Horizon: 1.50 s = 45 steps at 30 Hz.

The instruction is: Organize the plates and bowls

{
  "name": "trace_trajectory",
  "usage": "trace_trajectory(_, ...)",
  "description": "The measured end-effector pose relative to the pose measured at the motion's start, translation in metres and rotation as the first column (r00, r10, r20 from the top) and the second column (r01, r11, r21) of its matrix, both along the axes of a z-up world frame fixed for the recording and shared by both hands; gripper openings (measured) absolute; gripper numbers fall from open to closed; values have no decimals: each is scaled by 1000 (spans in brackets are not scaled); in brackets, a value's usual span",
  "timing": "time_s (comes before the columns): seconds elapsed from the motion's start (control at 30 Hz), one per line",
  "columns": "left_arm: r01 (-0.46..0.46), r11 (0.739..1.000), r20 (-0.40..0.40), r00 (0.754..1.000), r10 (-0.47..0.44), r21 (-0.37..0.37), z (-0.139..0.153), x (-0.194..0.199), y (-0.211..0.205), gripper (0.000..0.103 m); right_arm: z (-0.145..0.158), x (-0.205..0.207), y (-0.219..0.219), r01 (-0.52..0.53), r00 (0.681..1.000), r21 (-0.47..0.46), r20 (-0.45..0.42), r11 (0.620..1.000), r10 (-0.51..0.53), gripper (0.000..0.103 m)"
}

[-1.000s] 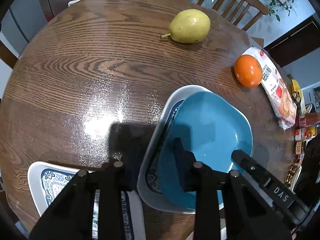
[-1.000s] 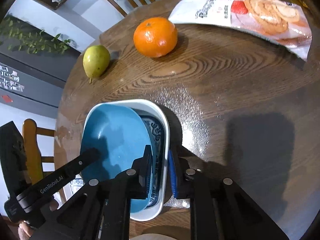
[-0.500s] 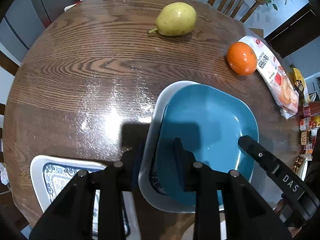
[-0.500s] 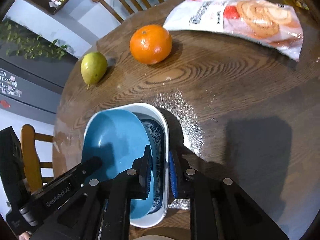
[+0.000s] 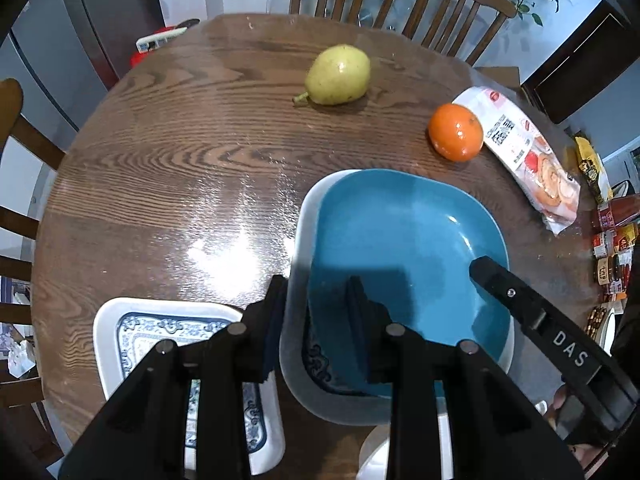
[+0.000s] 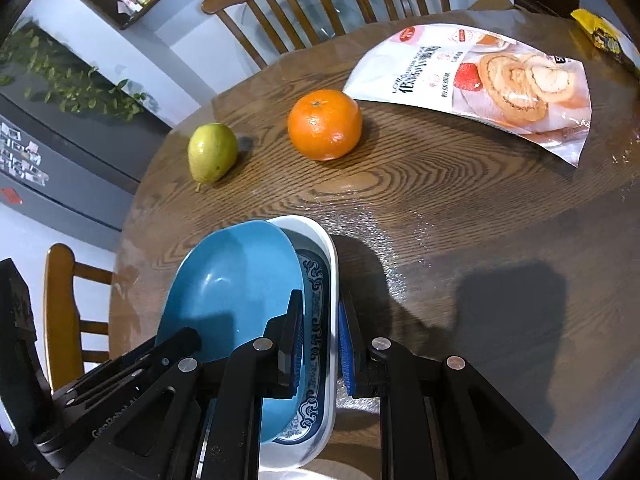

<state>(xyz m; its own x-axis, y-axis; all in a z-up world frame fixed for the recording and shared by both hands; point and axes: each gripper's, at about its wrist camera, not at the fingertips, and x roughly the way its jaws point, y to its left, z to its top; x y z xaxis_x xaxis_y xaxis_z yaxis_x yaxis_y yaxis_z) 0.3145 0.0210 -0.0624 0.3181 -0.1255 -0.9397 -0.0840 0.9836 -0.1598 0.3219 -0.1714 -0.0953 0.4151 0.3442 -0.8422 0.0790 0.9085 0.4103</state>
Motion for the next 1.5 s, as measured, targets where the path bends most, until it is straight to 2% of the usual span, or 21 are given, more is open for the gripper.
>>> trace_trajectory(0.3, -29, 1000, 46, 999, 28, 8, 22, -21, 14, 28, 29, -11, 14, -43, 997, 5, 64, 999, 42, 19)
trace_trajectory(0.53, -69, 998, 84, 994, 70, -8, 41, -41, 36, 28, 50, -22, 37, -91, 989, -36, 116, 995, 95, 19)
trace_trajectory(0.77, -122, 993, 83, 989, 122, -3, 44, -57, 61, 28, 58, -33, 64, -153, 978, -51, 135, 987, 159, 19)
trace_trajectory(1.13, -193, 981, 65, 979, 191, 19, 39, -77, 100, 28, 55, -45, 114, -254, 954, -93, 136, 963, 265, 19)
trace_trajectory(1.5, -234, 971, 8, 972, 234, 43, 12, -84, 123, 29, 27, -52, 149, -317, 940, -134, 85, 939, 330, 19)
